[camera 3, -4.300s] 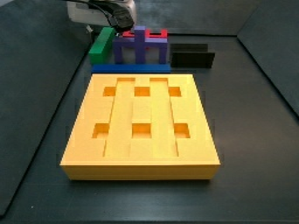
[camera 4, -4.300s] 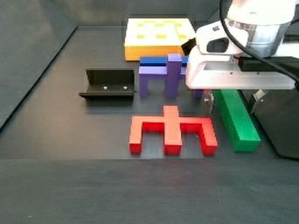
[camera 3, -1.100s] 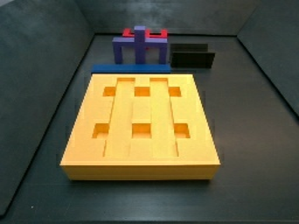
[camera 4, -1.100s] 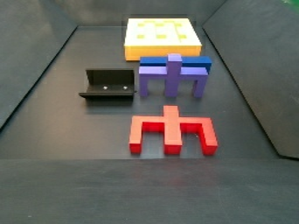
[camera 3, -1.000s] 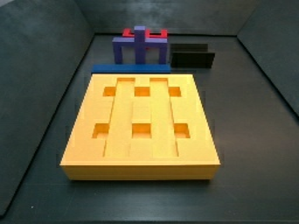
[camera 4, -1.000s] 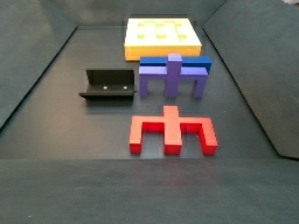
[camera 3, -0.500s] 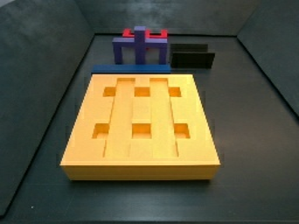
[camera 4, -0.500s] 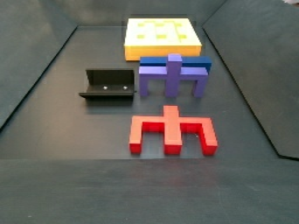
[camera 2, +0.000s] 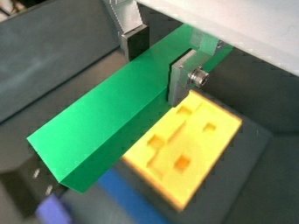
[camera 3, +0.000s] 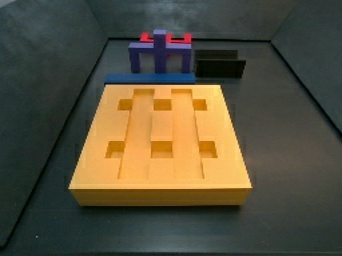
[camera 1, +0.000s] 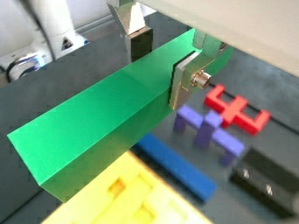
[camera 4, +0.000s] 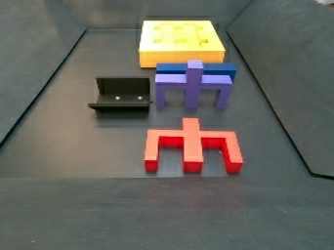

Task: Pick up the green object. Move up. Move to above the board. Insert the green object.
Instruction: Move to above the board, then insert the green object.

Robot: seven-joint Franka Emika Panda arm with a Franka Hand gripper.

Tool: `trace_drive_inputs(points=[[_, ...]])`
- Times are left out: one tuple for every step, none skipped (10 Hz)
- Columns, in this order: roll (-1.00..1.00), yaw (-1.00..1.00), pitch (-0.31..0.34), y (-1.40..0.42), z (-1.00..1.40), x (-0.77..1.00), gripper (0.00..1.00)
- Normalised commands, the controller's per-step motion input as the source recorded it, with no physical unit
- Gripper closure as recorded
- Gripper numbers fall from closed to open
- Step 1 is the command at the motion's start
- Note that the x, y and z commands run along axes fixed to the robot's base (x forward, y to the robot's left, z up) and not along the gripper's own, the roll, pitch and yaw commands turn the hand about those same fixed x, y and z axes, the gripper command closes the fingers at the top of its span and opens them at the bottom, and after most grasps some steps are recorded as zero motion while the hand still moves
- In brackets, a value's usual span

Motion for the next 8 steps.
trace_drive_inputs(points=[[0.01,0.01,0.167,-1.40,0.20,0.78,1.00],[0.04,0.01,0.175,-0.57,0.09,0.37,1.00],[0.04,0.01,0.164,-0.32,0.07,0.24,1.00],[0.00,0.00,0.000,0.03,0.00,0.00,1.00],[0.02,0.01,0.016,0.01,-0.01,0.13,1.00],[0.00,0.49,0.000,0.00,-0.05,0.00,1.00],[0.00,1.00,-0.017,0.00,-0.06,0.00,1.00],[0.12,0.76,0.000,-0.09,-0.21,0.15,1.00]])
